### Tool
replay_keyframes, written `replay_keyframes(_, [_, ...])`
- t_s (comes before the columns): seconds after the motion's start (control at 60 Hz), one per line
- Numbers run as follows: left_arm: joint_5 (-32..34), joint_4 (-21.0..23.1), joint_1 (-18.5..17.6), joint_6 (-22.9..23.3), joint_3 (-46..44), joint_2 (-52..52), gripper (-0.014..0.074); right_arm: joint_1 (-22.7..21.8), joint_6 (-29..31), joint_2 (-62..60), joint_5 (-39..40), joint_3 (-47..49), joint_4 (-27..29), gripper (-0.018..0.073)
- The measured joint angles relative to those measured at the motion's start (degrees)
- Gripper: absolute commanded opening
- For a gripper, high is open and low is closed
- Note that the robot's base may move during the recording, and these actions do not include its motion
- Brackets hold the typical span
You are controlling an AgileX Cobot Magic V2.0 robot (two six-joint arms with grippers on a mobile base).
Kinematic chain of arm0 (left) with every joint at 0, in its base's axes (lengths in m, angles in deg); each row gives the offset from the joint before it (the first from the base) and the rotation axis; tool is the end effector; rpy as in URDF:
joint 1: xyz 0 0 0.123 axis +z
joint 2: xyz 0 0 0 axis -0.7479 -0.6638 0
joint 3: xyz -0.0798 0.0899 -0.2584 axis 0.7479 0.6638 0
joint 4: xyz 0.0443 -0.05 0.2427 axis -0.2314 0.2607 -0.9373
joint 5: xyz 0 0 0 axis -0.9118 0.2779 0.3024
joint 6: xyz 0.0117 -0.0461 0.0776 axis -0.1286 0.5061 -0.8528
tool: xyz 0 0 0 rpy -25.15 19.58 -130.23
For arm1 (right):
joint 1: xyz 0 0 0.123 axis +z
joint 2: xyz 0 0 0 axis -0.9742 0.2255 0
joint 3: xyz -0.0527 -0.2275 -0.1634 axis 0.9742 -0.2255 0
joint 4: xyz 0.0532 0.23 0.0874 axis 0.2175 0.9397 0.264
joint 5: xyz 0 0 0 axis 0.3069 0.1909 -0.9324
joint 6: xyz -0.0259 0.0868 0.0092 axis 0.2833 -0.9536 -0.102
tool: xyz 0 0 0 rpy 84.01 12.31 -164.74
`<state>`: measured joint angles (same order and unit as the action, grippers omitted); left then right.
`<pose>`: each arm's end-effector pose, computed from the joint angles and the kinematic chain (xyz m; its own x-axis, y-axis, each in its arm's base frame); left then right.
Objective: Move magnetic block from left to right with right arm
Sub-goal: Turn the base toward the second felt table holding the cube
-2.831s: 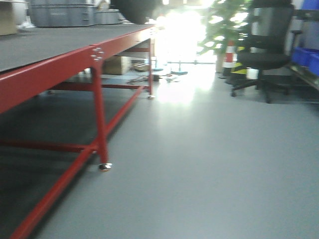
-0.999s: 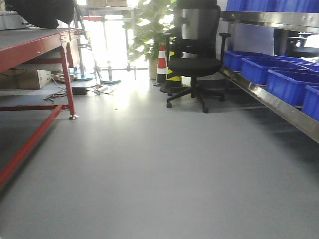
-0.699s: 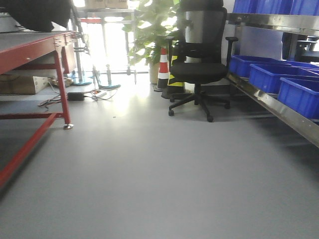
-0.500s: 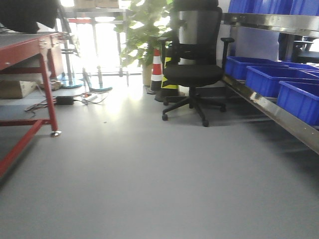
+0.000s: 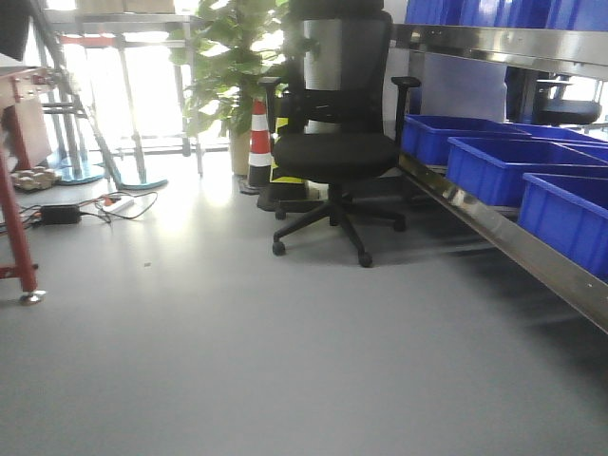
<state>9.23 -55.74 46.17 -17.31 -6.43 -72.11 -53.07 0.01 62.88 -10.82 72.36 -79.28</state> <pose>0.0567 -0.0031 0.1925 -0.0516 -0.0290 -0.9982 0.0467 0.9984 -0.0314 0.0509 0.0178 0.3555 -0.2896 -0.0345 -0.9565 -0.3395 0.9381 0.0689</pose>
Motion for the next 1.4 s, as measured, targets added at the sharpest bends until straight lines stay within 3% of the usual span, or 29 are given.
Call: replay_keyframes(1.399, [0.0, 0.0, 0.0, 0.0, 0.0, 0.0, -0.0116, 0.0, 0.05, 0.0, 0.0, -0.1, 0.0, 0.0225])
